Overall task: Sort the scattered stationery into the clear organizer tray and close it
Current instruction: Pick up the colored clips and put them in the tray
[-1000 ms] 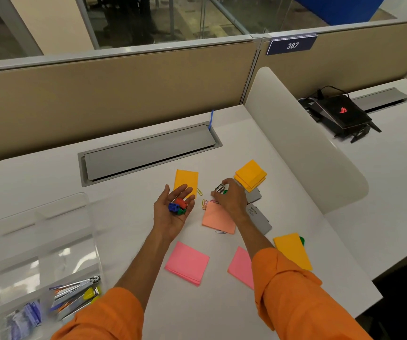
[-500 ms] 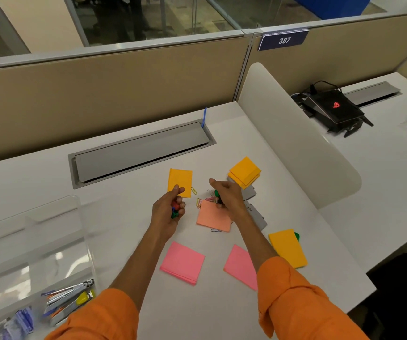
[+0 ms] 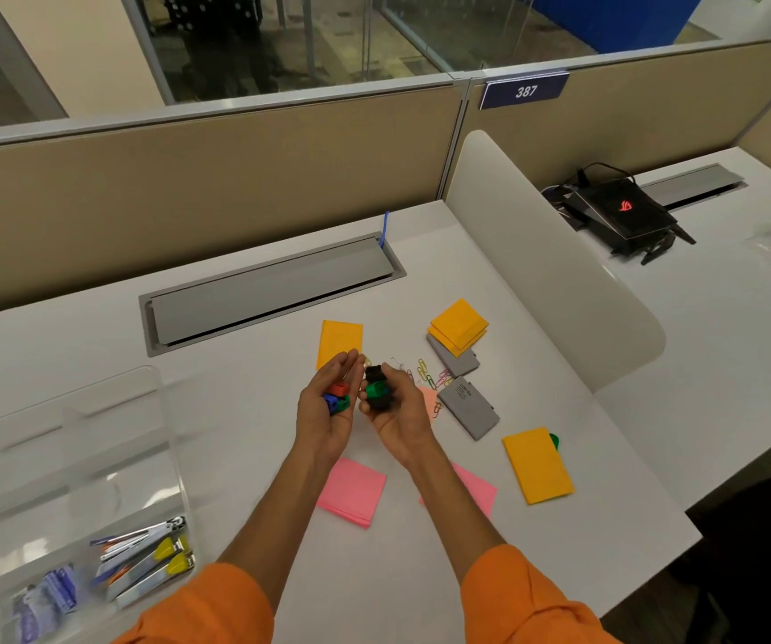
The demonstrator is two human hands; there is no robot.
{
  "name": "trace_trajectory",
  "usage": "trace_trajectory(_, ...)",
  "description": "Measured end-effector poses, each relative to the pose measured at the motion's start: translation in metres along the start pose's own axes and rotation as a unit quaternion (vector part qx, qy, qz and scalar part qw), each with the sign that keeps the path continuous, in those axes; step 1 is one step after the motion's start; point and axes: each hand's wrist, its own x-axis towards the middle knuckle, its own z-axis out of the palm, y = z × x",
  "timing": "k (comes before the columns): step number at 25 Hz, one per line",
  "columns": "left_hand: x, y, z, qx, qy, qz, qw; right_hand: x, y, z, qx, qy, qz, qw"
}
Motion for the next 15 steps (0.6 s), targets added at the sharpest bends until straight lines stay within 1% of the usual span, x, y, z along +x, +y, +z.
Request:
trace_trajectory(4,-0.01,0.003,0.001,-0.006,-0.003,0.028,1.0,-0.009,0.008,0.002,0.023,0.002,-0.01,1.0)
trace_trajectory(8,-0.019,0.004,0.003,0.0,-0.01,0.068,0.998,-0.018,0.017,0.011,0.088,0.0,-0.035,0.996)
trace_trajectory(12,-0.033,0.006,0.0,0.005,-0.006,0.078,0.997,-0.025,0.034,0.024,0.124,0.029,-0.049,0.991)
trace_trajectory(15,-0.044,0.016,-0.003,-0.014,0.001,0.086,0.996,-0.031,0.049,0.036,0.148,0.024,-0.042,0.988)
